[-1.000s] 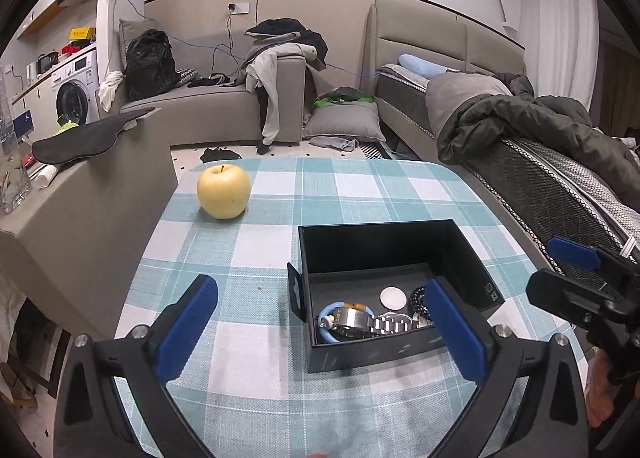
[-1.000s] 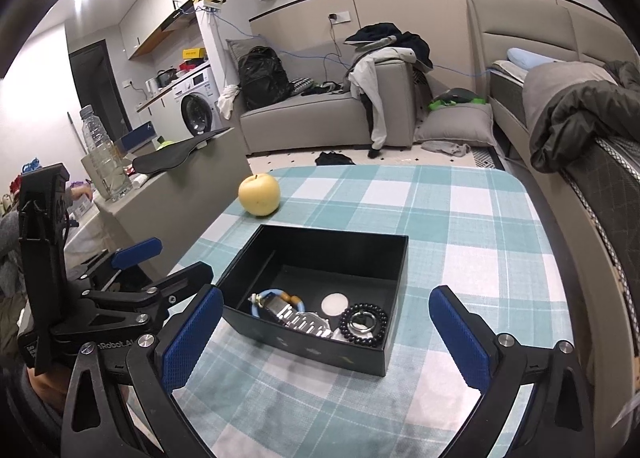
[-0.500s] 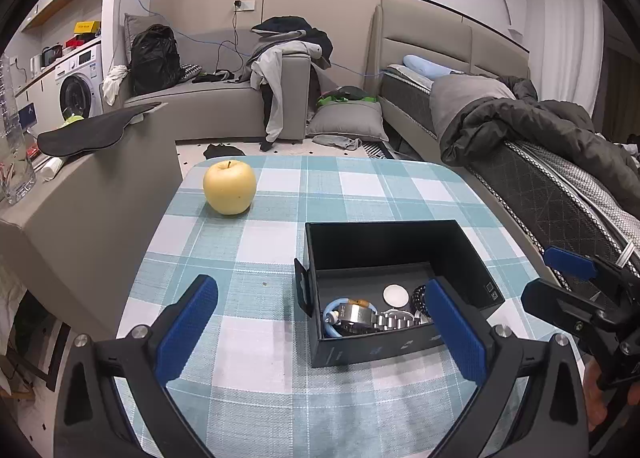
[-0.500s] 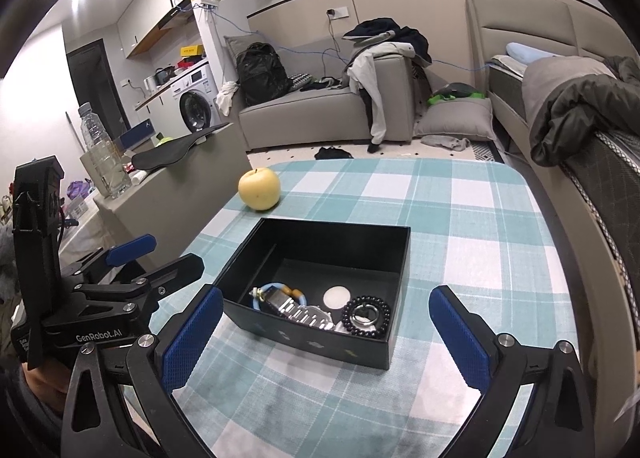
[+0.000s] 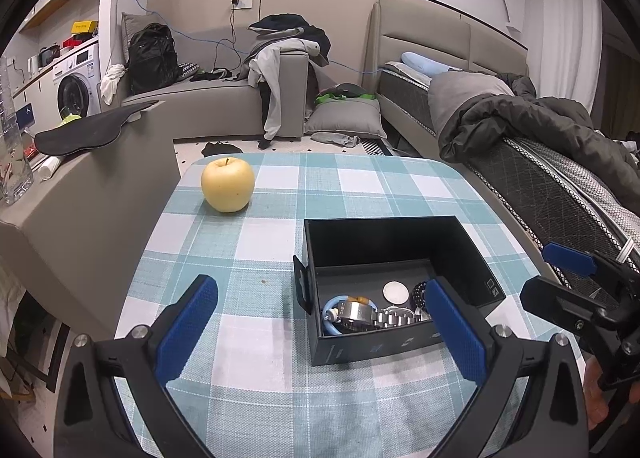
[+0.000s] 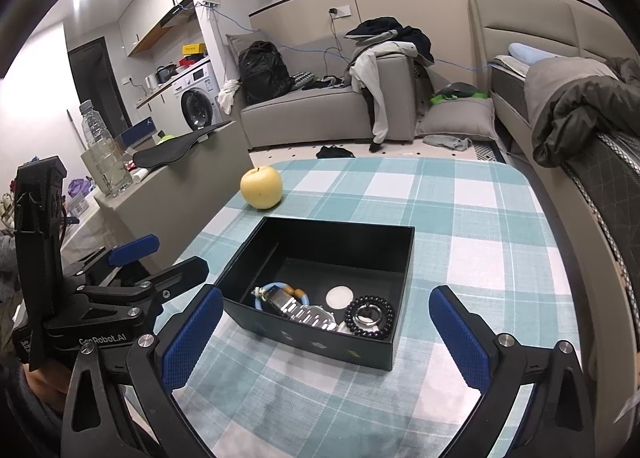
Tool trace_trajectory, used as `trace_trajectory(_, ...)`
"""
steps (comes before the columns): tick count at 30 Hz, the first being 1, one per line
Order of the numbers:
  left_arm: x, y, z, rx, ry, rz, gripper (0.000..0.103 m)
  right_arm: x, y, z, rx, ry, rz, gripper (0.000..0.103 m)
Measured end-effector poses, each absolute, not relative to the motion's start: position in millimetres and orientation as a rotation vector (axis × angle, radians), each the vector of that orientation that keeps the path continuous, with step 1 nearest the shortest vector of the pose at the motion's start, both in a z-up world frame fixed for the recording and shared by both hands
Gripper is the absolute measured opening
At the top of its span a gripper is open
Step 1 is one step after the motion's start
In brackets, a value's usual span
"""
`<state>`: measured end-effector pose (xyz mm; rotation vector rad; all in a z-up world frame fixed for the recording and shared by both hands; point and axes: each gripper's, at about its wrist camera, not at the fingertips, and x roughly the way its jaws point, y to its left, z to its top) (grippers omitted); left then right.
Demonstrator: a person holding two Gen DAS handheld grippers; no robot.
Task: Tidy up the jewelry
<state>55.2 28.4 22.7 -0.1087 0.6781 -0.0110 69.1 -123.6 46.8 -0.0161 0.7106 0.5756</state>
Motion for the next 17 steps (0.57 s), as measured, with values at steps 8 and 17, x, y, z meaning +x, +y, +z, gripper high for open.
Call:
trace_trajectory(8,54.6,25.2,21.8,-0.097,0.681,-0.014,0.101,69.9,-124.4,46.9,-0.014,0.71,0.576,0.103)
trace_trajectory(17,54.3,24.4,21.4,-0.094,0.682,-0.015,0.101,69.8,-123.7,47.1,-0.015,0.711,0.575,0.103)
